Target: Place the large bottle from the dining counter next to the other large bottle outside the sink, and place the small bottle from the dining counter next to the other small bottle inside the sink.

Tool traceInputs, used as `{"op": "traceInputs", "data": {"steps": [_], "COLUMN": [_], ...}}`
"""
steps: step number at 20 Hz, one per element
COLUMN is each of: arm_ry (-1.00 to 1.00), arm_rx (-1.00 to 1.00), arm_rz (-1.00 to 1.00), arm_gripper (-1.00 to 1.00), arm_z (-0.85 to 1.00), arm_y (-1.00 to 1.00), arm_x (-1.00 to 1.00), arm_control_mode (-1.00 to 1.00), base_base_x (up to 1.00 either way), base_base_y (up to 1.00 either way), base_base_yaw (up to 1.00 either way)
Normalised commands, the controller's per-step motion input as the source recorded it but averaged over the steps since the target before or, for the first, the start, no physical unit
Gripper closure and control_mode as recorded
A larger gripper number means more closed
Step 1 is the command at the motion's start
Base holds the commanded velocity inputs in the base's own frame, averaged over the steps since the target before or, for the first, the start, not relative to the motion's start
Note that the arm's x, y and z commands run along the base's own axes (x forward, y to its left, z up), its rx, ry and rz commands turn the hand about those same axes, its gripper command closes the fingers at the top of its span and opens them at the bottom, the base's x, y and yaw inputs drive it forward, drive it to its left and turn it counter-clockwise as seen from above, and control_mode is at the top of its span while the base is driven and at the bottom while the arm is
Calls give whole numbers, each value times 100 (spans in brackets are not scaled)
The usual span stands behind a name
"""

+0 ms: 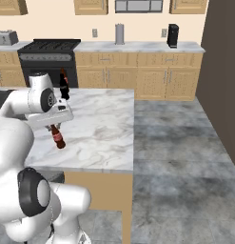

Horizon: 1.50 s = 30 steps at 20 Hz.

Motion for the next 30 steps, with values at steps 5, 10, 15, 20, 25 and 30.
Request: {"op": "traceInputs", "data": {"steps": [5,10,15,20,25,30], "arm_ry": [5,12,0,0,0,0], "arm_rx": [1,3,0,0,0,0], "arm_rz": [-1,-9,0,0,0,0], "arm_gripper": [100,100,100,100,100,100], "arm_z": [15,5,0,0,0,0], "arm_y": [-22,-17,0,0,0,0], "arm_x": [2,3,0,0,0,0], "arm_control_mode": [-100,-100,-100,100,100,100], "base_base_x": [0,0,0,0,-37,-13], "base_base_y": [0,0,0,0,-2,-84], "base_base_yaw": [0,0,0,0,-4,-3]}}
